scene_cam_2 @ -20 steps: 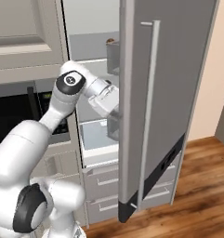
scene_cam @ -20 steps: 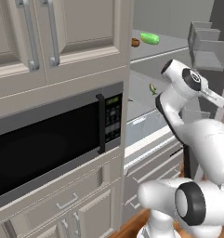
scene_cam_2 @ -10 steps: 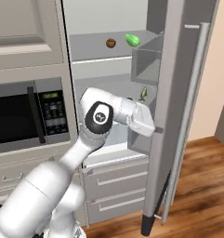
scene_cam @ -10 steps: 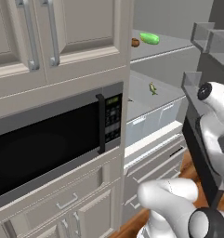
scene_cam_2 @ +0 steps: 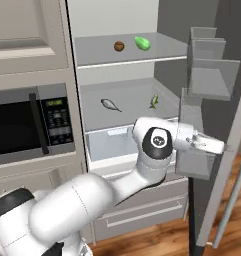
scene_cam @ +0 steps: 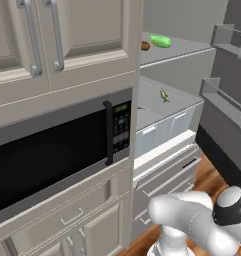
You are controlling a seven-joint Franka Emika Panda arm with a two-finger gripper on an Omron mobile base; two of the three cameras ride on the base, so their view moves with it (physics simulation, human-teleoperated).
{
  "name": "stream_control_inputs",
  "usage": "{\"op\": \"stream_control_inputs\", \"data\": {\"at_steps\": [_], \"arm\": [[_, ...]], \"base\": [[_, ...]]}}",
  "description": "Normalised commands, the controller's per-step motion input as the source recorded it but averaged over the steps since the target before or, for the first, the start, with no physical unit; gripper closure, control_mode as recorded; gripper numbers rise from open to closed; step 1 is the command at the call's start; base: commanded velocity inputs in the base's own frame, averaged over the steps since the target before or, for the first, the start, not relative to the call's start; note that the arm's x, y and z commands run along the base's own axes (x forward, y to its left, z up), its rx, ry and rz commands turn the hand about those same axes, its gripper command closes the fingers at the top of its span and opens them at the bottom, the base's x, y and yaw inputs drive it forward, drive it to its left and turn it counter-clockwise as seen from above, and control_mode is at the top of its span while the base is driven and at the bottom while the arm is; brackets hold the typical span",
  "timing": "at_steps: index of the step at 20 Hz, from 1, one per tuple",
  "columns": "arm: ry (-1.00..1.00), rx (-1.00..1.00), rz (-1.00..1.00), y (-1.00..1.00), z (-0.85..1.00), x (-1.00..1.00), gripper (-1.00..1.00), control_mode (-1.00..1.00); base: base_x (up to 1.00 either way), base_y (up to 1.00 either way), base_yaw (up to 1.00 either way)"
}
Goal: Gather the potato and corn from the fridge and place them on a tray on the dining counter. Then gather the fishs from the fridge and place them on the other tray.
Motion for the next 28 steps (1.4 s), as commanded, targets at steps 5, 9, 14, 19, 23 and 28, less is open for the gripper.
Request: {"op": "stream_control_inputs", "data": {"at_steps": [5,9,14,19,23,28], "arm": [[0.28,-0.05,-0.24,-1.00,0.04,0.64,-1.00,-1.00],[0.00,0.18,-0.19,-1.00,-0.03,0.99,-1.00,-1.00],[-0.24,0.15,-0.19,-0.01,0.08,0.61,-1.00,-1.00],[-0.58,0.04,-0.11,1.00,0.59,-0.07,-1.00,-1.00],[-0.37,0.00,-0.09,1.00,0.36,-0.49,-1.00,-1.00],[-0.35,0.11,-0.13,1.00,-0.25,-0.94,-1.00,-1.00]], "base": [[0.00,0.00,0.00],[0.00,0.00,0.00],[0.00,0.00,0.00],[0.00,0.00,0.00],[0.00,0.00,0.00],[0.00,0.00,0.00]]}}
